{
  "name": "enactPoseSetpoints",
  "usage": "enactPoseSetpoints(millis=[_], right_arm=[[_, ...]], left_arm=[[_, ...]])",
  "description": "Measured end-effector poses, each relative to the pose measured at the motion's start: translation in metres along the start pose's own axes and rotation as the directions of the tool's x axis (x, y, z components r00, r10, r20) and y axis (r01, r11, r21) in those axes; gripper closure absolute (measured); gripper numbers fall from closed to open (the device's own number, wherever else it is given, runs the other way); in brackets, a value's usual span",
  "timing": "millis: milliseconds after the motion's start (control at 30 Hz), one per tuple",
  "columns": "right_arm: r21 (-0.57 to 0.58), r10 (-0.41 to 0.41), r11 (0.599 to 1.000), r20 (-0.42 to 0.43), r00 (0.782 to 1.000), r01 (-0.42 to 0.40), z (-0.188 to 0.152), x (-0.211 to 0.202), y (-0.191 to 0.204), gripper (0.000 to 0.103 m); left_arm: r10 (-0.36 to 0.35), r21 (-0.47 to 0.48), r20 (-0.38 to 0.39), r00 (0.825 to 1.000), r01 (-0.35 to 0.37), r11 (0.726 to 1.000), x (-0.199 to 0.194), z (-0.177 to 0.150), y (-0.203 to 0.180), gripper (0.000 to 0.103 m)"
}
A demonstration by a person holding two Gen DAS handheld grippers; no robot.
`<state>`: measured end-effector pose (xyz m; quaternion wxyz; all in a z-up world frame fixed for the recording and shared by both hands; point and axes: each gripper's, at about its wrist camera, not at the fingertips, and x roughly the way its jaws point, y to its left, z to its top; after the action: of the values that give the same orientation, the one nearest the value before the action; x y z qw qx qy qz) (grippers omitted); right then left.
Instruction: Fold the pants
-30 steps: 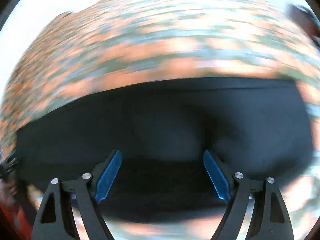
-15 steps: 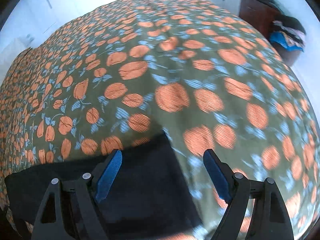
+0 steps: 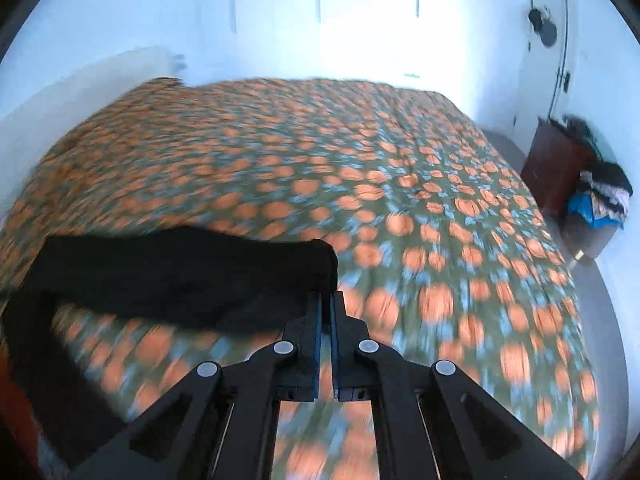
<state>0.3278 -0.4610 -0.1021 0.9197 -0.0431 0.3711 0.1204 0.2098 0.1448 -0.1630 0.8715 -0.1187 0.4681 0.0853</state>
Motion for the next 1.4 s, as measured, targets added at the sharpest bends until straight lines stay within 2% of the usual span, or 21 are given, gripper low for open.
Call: enactPoseSetpoints(millis=[67,167,200,267,300,333,400,433,467,533,633,700,767,800,900,967,1067,1133,1267,1367,1400], right_arm=[[0.040,0.006,0.999,0.005,1.000,-0.006,-0.047,-0.044,0.012,0.099],[0.140,-0.010,0.990,-0.044,0.999,0.016,-0.112,-0.073,0.015,0.099],[0.179,-0.027,0.983,-0.079,0.997,0.041,-0.132,-0.073,0.012,0.099],[0.257,-0.113,0.954,-0.159,0.981,0.152,-0.162,-0.074,0.004,0.091],[0.311,-0.135,0.933,-0.168,0.976,0.183,-0.173,-0.081,-0.001,0.076],[0.343,-0.139,0.921,-0.156,0.978,0.185,-0.176,-0.087,-0.003,0.055],[0.415,-0.162,0.892,-0.076,0.984,0.179,-0.180,-0.108,0.001,0.034],[0.437,-0.171,0.884,-0.029,0.985,0.166,-0.179,-0.117,0.007,0.030],[0.454,-0.153,0.882,0.027,0.988,0.124,-0.177,-0.125,0.017,0.030],[0.468,-0.106,0.882,0.077,0.991,0.058,-0.175,-0.133,0.035,0.030],[0.504,0.024,0.858,0.147,0.989,-0.096,-0.165,-0.125,0.067,0.030],[0.519,0.145,0.825,0.193,0.970,-0.226,-0.163,-0.123,0.092,0.029],[0.499,0.224,0.814,0.203,0.953,-0.297,-0.162,-0.124,0.114,0.025],[0.480,0.242,0.821,0.201,0.949,-0.311,-0.160,-0.126,0.126,0.021],[0.454,0.223,0.846,0.179,0.958,-0.281,-0.158,-0.122,0.145,0.020],[0.479,0.220,0.837,0.146,0.965,-0.264,-0.160,-0.112,0.153,0.020],[0.513,0.236,0.820,0.099,0.967,-0.252,-0.162,-0.106,0.160,0.020],[0.558,0.242,0.788,0.110,0.964,-0.261,-0.162,-0.109,0.156,0.020],[0.608,0.224,0.744,0.164,0.961,-0.277,-0.157,-0.131,0.139,0.020],[0.688,0.250,0.656,0.189,0.950,-0.310,-0.158,-0.134,0.115,0.020],[0.724,0.280,0.609,0.184,0.942,-0.323,-0.162,-0.128,0.106,0.020]], left_arm=[[-0.012,0.019,0.009,1.000,0.012,1.000,-0.007,-0.007,-0.008,0.001],[-0.036,0.040,0.011,0.999,0.035,0.999,-0.016,-0.022,-0.018,0.001],[-0.040,0.045,0.012,0.999,0.039,0.998,-0.018,-0.027,-0.021,0.001],[-0.048,0.057,0.000,0.999,0.048,0.997,-0.021,-0.038,-0.028,0.001],[-0.055,0.057,0.001,0.998,0.055,0.997,-0.025,-0.044,-0.032,0.001],[-0.066,0.054,0.003,0.998,0.066,0.996,-0.029,-0.049,-0.034,0.001],[-0.094,0.044,0.004,0.996,0.093,0.995,-0.036,-0.059,-0.042,0.001],[-0.104,0.041,0.003,0.995,0.103,0.994,-0.041,-0.064,-0.047,0.001],[-0.115,0.041,0.004,0.993,0.114,0.993,-0.047,-0.069,-0.052,0.001],[-0.133,0.056,0.011,0.991,0.132,0.990,-0.061,-0.074,-0.062,0.001],[-0.151,0.107,0.059,0.987,0.144,0.984,-0.097,-0.069,-0.073,0.001],[-0.166,0.131,0.112,0.980,0.151,0.980,-0.120,-0.061,-0.075,0.001],[-0.185,0.168,0.180,0.966,0.156,0.973,-0.142,-0.051,-0.075,0.001],[-0.187,0.176,0.192,0.963,0.153,0.972,-0.145,-0.048,-0.074,0.001],[-0.177,0.180,0.220,0.959,0.138,0.974,-0.140,-0.048,-0.065,0.001],[-0.171,0.159,0.215,0.962,0.138,0.978,-0.128,-0.057,-0.056,0.001],[-0.184,0.101,0.168,0.969,0.168,0.981,-0.108,-0.071,-0.041,0.001],[-0.197,0.090,0.161,0.967,0.184,0.979,-0.107,-0.075,-0.037,0.001],[-0.220,0.064,0.206,0.954,0.211,0.975,-0.121,-0.069,-0.037,0.001],[-0.213,0.052,0.243,0.946,0.207,0.977,-0.130,-0.064,-0.045,0.001],[-0.207,0.052,0.238,0.949,0.200,0.978,-0.129,-0.063,-0.051,0.001]])
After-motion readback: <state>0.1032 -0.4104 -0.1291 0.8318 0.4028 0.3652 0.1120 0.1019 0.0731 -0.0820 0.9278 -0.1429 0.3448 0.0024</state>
